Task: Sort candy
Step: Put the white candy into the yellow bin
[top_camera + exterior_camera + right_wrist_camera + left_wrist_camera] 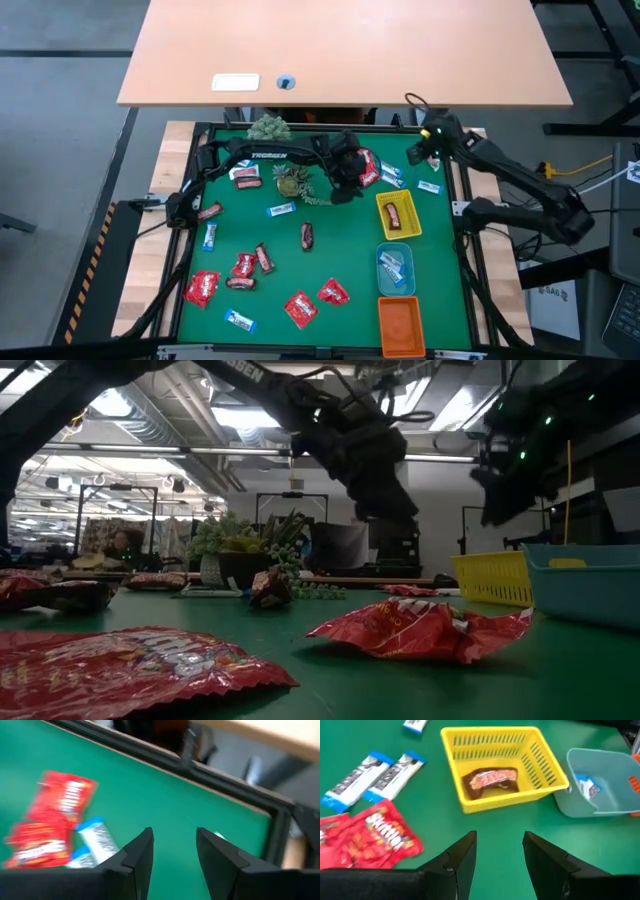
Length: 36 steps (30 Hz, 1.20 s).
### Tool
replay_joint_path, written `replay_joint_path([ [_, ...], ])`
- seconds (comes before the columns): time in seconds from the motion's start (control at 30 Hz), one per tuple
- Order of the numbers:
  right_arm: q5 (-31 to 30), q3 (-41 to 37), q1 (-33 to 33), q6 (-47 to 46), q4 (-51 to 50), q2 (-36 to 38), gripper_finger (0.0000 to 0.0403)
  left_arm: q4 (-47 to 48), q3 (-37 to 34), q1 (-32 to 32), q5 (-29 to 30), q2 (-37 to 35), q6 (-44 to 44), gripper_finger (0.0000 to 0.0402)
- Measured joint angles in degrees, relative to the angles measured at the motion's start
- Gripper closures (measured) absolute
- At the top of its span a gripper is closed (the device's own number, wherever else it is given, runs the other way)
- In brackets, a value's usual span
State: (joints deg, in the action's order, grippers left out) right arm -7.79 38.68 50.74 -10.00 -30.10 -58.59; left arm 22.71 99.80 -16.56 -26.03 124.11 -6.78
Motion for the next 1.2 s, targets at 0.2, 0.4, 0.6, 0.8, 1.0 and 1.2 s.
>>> replay_joint_path([
  [0.2,0.3,0.2,4.5,1.3,0.3,-7.6,0.0253,-1.4,0.0,1.2,0.0,0.0,0.2,0.0246],
  [0.4,-1.8,1.2,4.4,1.5,0.7,-11.4,0.0253,-1.5,0.2,2.6,1.2,0.0,0.2,0.0246],
  [0.6,-2.4,1.2,4.4,2.5,0.4,-12.0,0.0253,-1.2,0.2,3.8,6.9,0.0,0.4,0.0246],
  [0.8,-2.5,1.2,4.4,3.3,0.0,-12.0,0.0253,4.8,0.2,1.9,7.0,-4.1,-1.4,0.0246],
  [1.0,-1.8,4.3,4.4,4.1,-4.2,-12.0,0.0253,8.9,-4.9,-1.3,7.0,-11.4,-3.3,0.0246],
  [1.2,-3.0,10.0,4.4,5.1,-10.3,-11.9,0.0253,-4.2,-23.5,-3.3,9.1,-21.1,5.0,0.0246],
])
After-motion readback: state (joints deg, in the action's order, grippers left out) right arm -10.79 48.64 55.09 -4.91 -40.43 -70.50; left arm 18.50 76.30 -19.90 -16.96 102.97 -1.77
